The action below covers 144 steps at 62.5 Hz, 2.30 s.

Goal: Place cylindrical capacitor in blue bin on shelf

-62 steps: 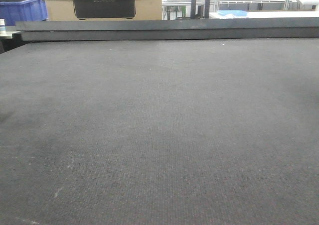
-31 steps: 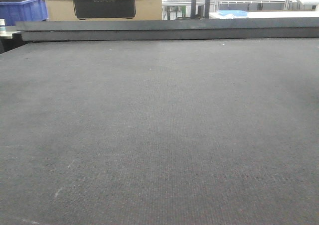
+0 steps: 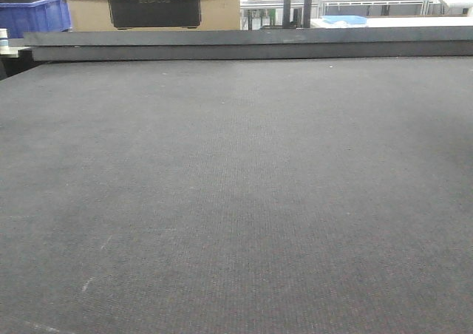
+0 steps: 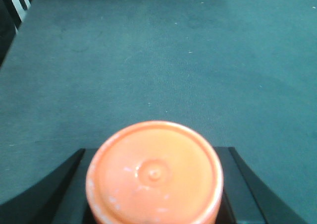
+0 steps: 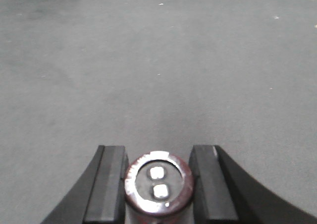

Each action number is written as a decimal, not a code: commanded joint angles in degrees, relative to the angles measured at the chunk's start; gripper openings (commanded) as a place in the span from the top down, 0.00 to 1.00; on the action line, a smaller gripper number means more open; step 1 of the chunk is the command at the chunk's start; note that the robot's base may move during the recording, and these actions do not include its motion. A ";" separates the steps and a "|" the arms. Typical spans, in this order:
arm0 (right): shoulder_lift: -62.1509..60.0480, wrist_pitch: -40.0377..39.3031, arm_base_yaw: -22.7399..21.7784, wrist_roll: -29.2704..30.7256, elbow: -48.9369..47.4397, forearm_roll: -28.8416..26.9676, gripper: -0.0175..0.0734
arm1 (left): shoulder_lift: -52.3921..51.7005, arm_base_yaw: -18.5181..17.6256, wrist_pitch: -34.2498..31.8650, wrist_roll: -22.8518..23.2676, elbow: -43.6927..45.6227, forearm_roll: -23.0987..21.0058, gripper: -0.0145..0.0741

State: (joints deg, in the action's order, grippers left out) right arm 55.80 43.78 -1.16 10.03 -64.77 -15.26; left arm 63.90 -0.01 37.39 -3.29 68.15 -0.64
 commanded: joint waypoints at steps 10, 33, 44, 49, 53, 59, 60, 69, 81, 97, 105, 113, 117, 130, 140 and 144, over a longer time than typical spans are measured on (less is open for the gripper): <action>-6.22 -0.10 -0.27 4.53 1.47 -0.74 0.99 | -9.88 -0.30 1.19 -1.03 -2.94 -0.03 0.96; -9.48 -3.04 -0.27 4.64 6.16 -0.74 0.99 | -16.71 -0.30 -3.43 -1.03 -13.37 -0.03 0.96; -9.48 -3.94 -0.27 4.64 6.16 -0.74 0.99 | -16.71 -0.30 -3.43 -1.03 -13.67 -0.03 0.96; -9.48 -3.94 -0.27 4.64 6.16 -0.74 0.99 | -16.71 -0.30 -3.43 -1.03 -13.67 -0.03 0.96; -9.48 -3.82 -0.27 4.64 6.16 -0.74 0.99 | -16.71 -0.30 -3.53 -1.03 -13.65 -0.03 0.96; -9.48 -3.94 -0.27 4.64 6.16 -0.74 0.99 | -16.71 -0.30 -3.93 -1.03 -13.65 -0.03 0.96; -9.48 -3.94 -0.27 4.64 6.16 -0.74 0.99 | -16.71 -0.30 -3.93 -1.03 -13.65 -0.03 0.96; -9.48 -3.94 -0.27 4.64 6.16 -0.74 0.99 | -16.71 -0.30 -3.93 -1.03 -13.65 -0.03 0.96; -9.48 -3.94 -0.27 4.64 6.16 -0.74 0.99 | -16.71 -0.30 -3.93 -1.03 -13.65 -0.03 0.96; -9.48 -3.94 -0.27 4.64 6.16 -0.74 0.99 | -16.71 -0.30 -3.93 -1.03 -13.65 -0.03 0.96; -9.48 -3.94 -0.27 4.64 6.16 -0.74 0.99 | -16.71 -0.30 -3.93 -1.03 -13.65 -0.03 0.96; -9.48 -3.94 -0.27 4.64 6.16 -0.74 0.99 | -16.71 -0.30 -3.93 -1.03 -13.65 -0.03 0.96; -9.48 -3.94 -0.27 4.64 6.16 -0.74 0.99 | -16.71 -0.30 -3.93 -1.03 -13.65 -0.03 0.96; -9.48 -4.03 -0.27 4.64 6.16 -0.74 0.99 | -16.71 -0.30 -3.93 -1.03 -13.65 -0.03 0.96; -9.48 -4.03 -0.27 4.64 6.16 -0.74 0.99 | -16.71 -0.30 -3.93 -1.03 -13.65 -0.03 0.96; -9.48 -4.03 -0.27 4.64 6.16 -0.74 0.99 | -16.71 -0.30 -3.93 -1.03 -13.65 -0.03 0.96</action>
State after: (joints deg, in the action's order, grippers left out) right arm 46.66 41.28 -1.16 14.28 -58.82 -16.09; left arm 47.61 -0.01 34.56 -4.31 54.54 -0.43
